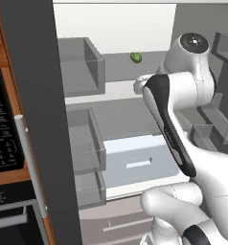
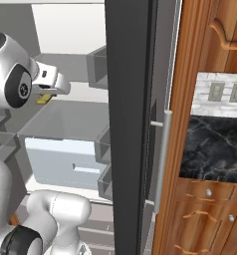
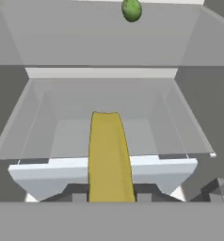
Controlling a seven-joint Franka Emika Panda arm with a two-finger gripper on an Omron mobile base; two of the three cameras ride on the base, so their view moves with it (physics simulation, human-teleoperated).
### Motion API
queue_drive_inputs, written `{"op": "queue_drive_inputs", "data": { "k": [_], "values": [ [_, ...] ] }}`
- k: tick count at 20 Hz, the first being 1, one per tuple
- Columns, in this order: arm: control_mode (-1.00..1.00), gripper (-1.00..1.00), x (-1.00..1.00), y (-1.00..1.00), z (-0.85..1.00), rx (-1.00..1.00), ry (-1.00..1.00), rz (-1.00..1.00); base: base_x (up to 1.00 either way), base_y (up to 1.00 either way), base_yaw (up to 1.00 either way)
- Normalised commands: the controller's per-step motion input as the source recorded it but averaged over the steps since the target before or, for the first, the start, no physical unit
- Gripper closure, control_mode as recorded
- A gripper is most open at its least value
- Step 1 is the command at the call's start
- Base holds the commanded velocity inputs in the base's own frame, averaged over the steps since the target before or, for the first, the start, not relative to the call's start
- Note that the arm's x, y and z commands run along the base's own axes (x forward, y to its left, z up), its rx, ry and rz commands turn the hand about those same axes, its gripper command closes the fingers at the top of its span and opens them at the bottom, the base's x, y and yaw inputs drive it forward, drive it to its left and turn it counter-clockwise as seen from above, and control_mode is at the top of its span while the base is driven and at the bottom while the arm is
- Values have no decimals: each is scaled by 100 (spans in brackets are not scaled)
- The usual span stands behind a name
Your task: Retrieve the butter from the fridge and place it on a plate on the dining table. Then retrieve the butter knife by the fridge and place it near the plate.
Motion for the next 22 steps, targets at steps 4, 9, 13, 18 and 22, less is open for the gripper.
{"op": "queue_drive_inputs", "data": {
  "k": [4,9,13,18,22],
  "values": [
    [-100,100,-93,-7,0,0,1,-1,0,0,0],
    [-100,100,-80,-2,0,0,3,-3,0,0,0],
    [-100,100,-10,-34,-21,-2,15,-3,0,0,0],
    [-100,100,0,0,0,0,0,0,0,0,0],
    [-100,100,-24,0,0,0,0,0,-12,0,0]
  ]
}}
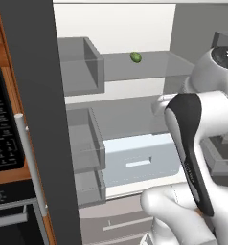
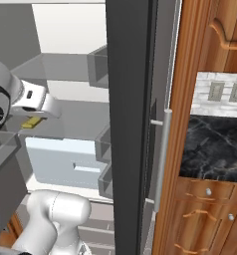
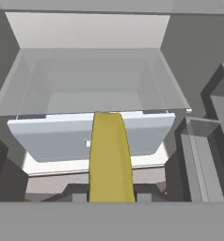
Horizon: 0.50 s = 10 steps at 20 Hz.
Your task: Retrieve the butter from the fridge and place it on a plate on the dining table. Then retrieve the butter knife by the fridge and place it near the plate.
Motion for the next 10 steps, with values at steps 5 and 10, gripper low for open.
{"op": "queue_drive_inputs", "data": {
  "k": [5,10],
  "values": [
    [-100,100,-74,1,-4,0,0,0,0,0,0],
    [-100,100,-53,5,-10,0,0,0,0,0,0]
  ]
}}
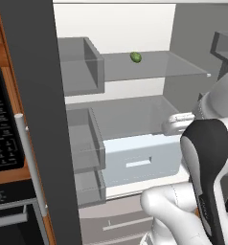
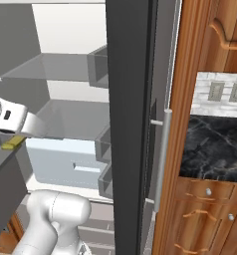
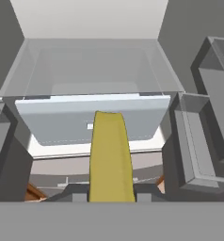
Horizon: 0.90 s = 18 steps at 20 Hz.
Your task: Retrieve the butter from the fridge and place it on a plate on the dining table. Then retrieve the butter knife by the fridge and place it near the plate.
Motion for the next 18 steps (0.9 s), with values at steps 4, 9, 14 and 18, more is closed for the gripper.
{"op": "queue_drive_inputs", "data": {
  "k": [4,9,14,18],
  "values": [
    [-100,100,3,0,0,0,0,0,0,0,0],
    [-100,100,0,0,0,0,0,0,0,0,0],
    [100,100,0,0,0,0,0,0,-22,0,0],
    [100,100,0,0,0,0,0,0,-71,0,0]
  ]
}}
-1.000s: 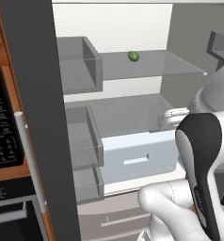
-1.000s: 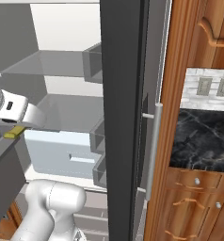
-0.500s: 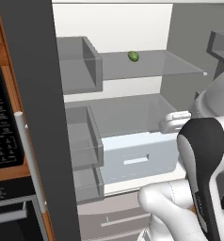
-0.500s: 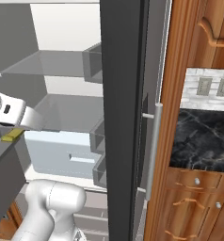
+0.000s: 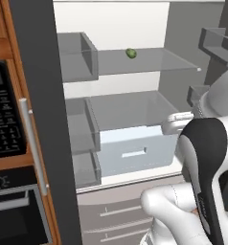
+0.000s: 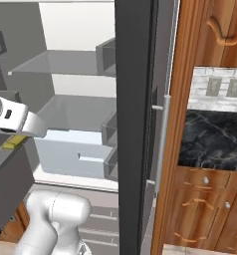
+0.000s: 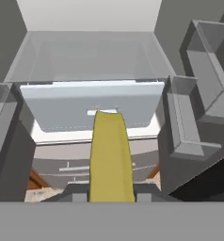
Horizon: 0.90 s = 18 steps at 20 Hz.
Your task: Retrieve the butter from the fridge and place it on a plate on the dining table. Then retrieve the butter knife by the fridge and place it near the plate.
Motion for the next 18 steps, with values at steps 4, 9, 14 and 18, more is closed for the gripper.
{"op": "queue_drive_inputs", "data": {
  "k": [4,9,14,18],
  "values": [
    [100,100,0,0,0,0,0,0,-73,3,0],
    [100,100,0,0,0,0,0,0,-68,15,0],
    [100,100,0,0,0,0,0,0,-60,23,0],
    [100,100,0,0,0,0,0,0,-58,23,0]
  ]
}}
